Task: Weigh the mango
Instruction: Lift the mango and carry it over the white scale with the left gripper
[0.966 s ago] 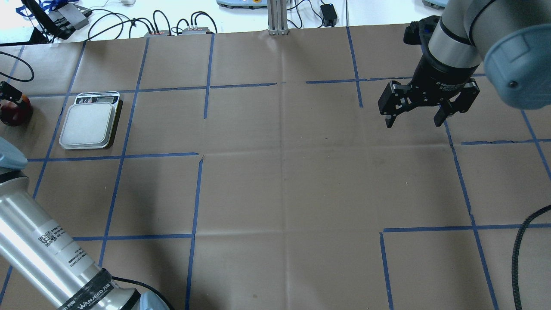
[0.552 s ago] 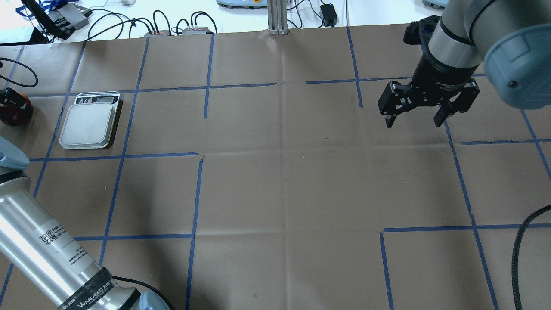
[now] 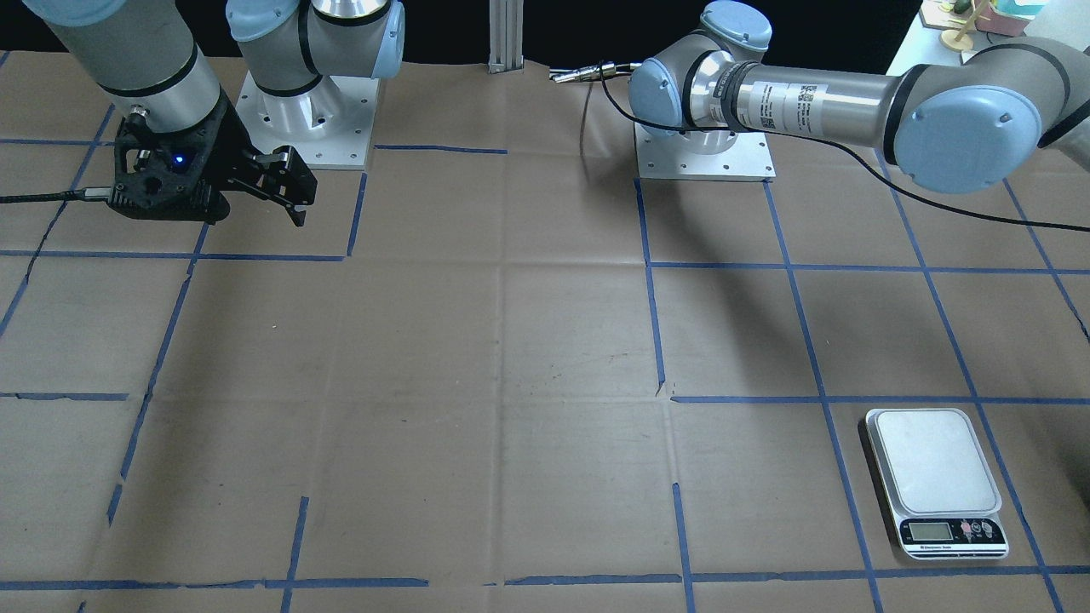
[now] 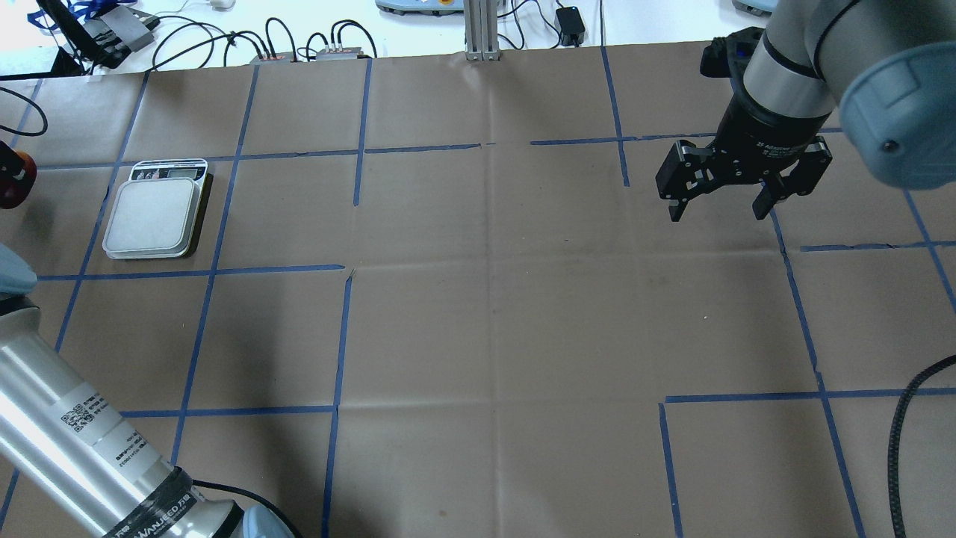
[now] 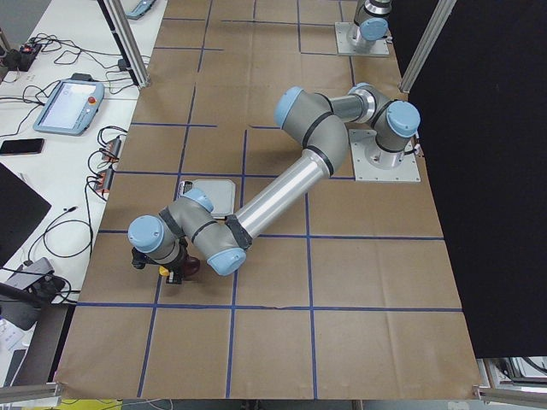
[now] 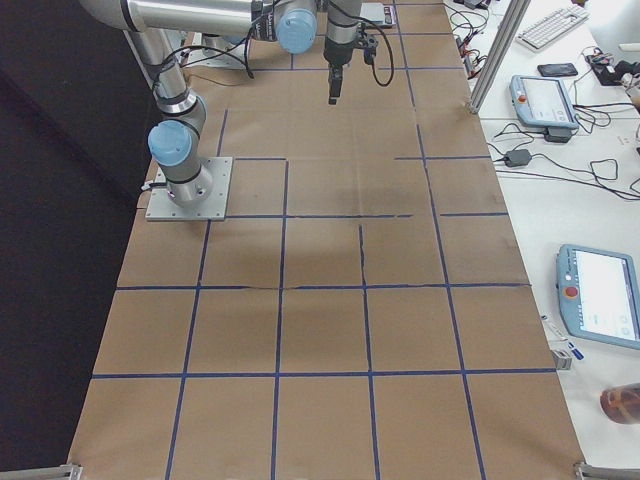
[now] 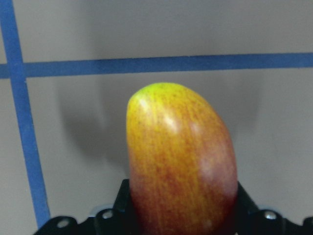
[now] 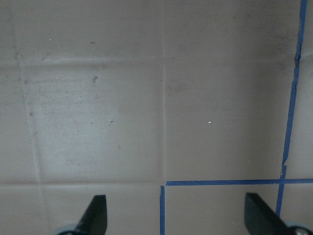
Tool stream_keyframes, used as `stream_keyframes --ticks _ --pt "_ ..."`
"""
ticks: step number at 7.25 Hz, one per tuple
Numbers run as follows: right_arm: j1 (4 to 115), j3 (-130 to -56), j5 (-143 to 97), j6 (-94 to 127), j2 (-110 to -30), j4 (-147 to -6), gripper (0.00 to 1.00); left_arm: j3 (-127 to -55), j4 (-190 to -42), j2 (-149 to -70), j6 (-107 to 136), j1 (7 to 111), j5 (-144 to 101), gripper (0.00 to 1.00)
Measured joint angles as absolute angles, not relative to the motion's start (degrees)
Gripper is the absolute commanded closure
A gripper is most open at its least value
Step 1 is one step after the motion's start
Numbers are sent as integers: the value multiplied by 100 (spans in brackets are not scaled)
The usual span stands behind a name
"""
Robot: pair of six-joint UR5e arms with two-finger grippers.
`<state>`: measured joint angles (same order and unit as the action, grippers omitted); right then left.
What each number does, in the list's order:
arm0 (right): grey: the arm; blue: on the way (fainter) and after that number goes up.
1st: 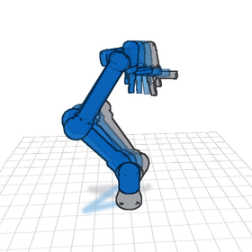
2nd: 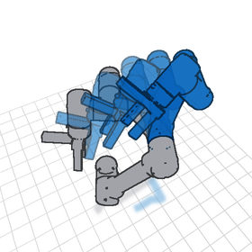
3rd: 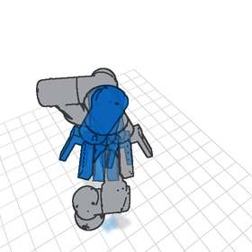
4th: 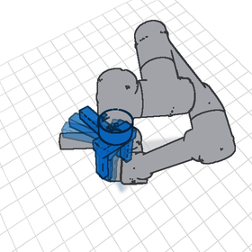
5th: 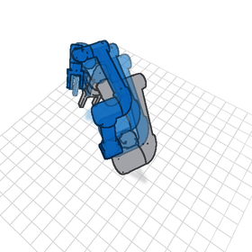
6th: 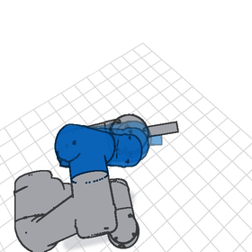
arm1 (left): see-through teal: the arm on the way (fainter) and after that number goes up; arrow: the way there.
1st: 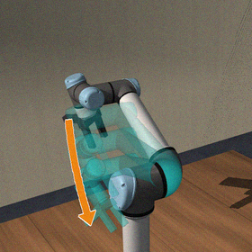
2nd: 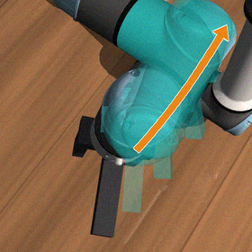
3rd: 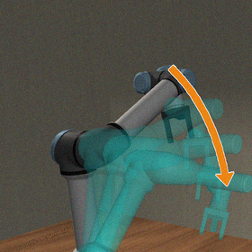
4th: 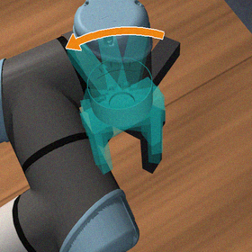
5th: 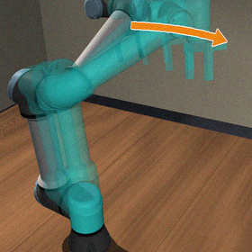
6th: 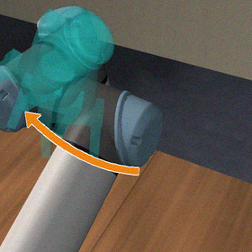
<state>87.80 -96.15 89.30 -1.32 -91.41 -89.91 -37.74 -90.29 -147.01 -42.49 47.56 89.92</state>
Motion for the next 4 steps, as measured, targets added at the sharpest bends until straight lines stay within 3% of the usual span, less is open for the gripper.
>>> stream_keyframes --ticks 2,4 --pt "8780 -9615 8929 -132 -9141 -8991 0 -5146 -9134 -13521 -3843 4900 8950 59" --pt "8780 -9615 8930 -132 -9141 -8991 0 -6931 -8175 -12489 -3016 5445 8947 55"
